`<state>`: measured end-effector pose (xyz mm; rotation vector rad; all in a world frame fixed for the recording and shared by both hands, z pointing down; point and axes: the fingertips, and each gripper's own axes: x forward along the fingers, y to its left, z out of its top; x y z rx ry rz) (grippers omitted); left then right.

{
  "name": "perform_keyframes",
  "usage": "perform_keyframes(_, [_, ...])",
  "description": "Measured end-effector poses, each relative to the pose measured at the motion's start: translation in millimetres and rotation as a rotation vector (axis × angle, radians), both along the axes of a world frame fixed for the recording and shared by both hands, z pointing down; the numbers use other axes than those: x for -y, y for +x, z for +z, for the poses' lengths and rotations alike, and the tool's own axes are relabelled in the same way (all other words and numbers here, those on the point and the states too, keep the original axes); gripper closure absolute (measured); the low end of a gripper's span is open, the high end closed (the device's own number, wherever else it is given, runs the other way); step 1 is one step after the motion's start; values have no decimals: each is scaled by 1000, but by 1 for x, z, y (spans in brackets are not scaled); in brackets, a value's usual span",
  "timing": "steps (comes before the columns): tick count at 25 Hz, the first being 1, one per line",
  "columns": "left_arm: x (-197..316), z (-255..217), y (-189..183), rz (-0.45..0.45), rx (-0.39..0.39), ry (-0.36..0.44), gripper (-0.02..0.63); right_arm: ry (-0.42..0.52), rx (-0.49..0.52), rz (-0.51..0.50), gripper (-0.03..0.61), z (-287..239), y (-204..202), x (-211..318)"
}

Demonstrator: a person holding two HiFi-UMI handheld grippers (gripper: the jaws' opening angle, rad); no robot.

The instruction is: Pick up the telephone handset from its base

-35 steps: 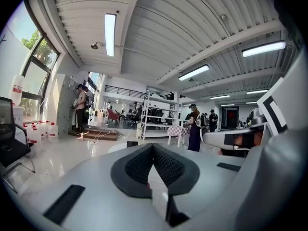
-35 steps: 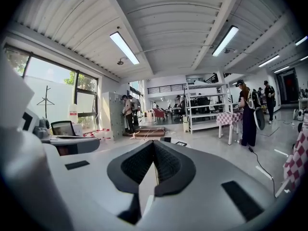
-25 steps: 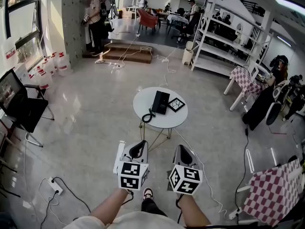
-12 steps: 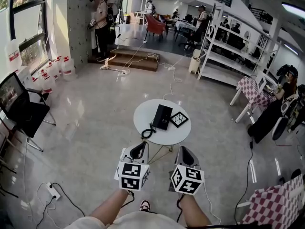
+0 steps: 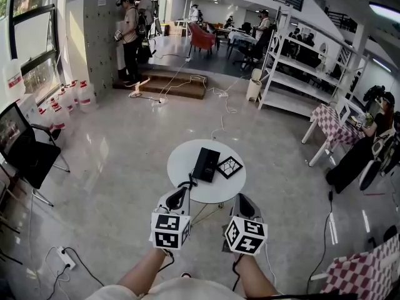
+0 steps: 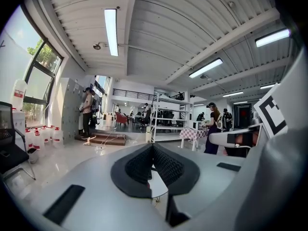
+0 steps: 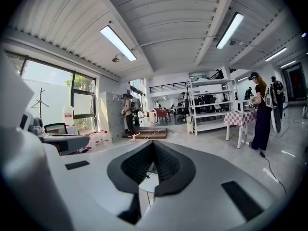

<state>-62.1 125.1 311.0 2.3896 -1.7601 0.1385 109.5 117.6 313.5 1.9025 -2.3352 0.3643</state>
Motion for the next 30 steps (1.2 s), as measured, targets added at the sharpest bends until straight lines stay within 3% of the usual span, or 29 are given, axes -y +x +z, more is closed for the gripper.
perform_keyframes(8, [35,5,12,-17,15,-17,597,-5,5,-28,554,5,9,38])
perform_keyframes(18, [52,31,7,-47,21,-99,597,-78,32,-30,554,34,16,62])
perform_keyframes(30, [78,29,13,-15,23,-84,597,-79,23,-12,554,36,17,82])
